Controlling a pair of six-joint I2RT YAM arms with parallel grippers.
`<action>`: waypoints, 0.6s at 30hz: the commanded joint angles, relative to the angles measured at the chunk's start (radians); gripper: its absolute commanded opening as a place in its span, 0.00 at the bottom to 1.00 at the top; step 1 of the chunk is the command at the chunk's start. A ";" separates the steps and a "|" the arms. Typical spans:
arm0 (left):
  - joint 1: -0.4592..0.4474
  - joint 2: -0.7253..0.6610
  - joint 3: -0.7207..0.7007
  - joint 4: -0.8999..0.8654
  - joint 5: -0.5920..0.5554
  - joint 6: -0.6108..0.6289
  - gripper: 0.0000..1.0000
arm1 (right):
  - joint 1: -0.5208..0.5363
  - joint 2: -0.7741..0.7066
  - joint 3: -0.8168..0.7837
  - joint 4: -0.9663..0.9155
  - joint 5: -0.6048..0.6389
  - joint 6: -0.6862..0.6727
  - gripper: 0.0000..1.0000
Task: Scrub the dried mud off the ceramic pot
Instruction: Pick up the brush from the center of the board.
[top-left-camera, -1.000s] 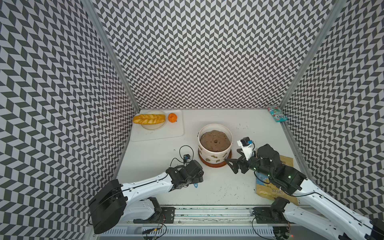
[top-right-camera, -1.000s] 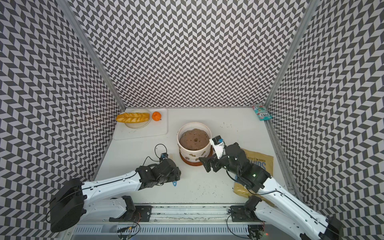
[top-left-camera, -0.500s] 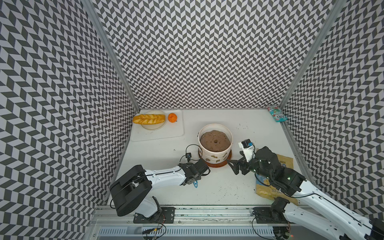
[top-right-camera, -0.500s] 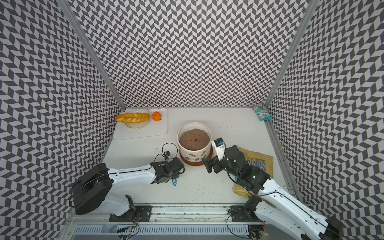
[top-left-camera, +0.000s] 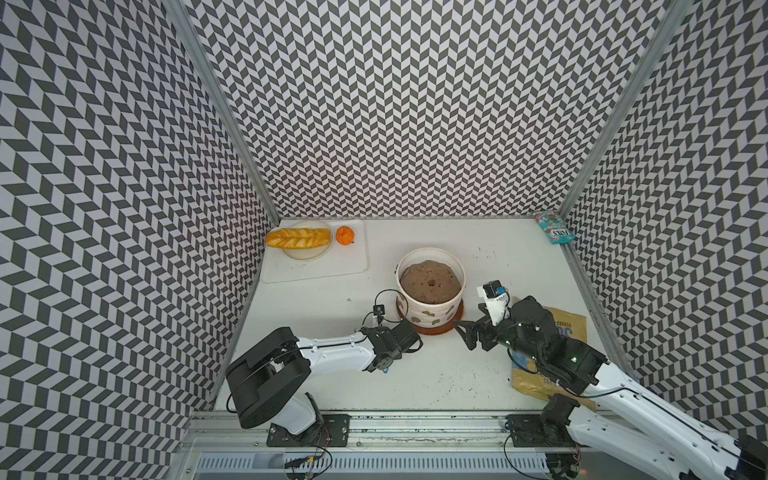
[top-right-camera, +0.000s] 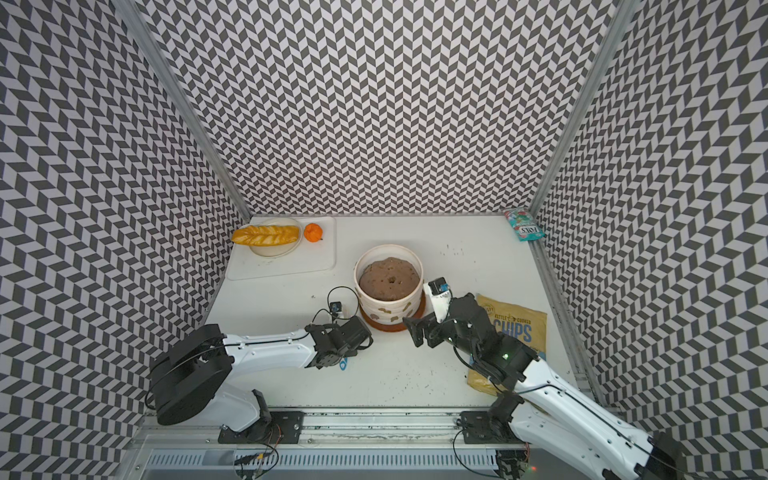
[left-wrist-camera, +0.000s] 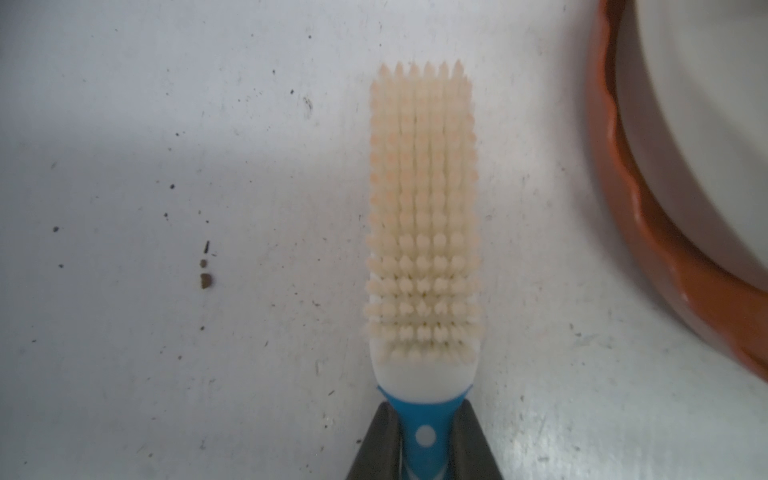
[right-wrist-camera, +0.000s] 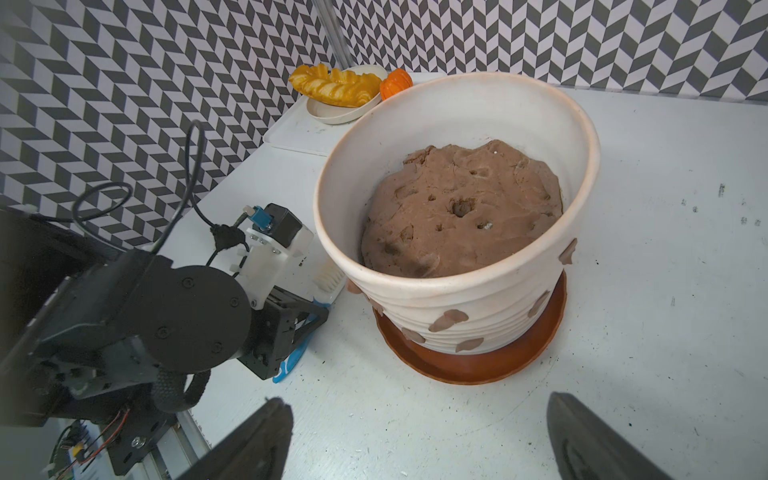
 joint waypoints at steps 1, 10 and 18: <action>0.000 -0.019 -0.007 -0.089 0.039 0.032 0.09 | 0.004 0.006 -0.012 0.092 -0.002 0.024 1.00; 0.066 -0.269 -0.008 -0.132 0.049 0.036 0.03 | 0.003 -0.024 -0.029 0.167 -0.054 0.073 1.00; 0.097 -0.455 0.167 -0.277 -0.024 0.086 0.03 | 0.002 0.009 0.015 0.262 -0.185 0.133 1.00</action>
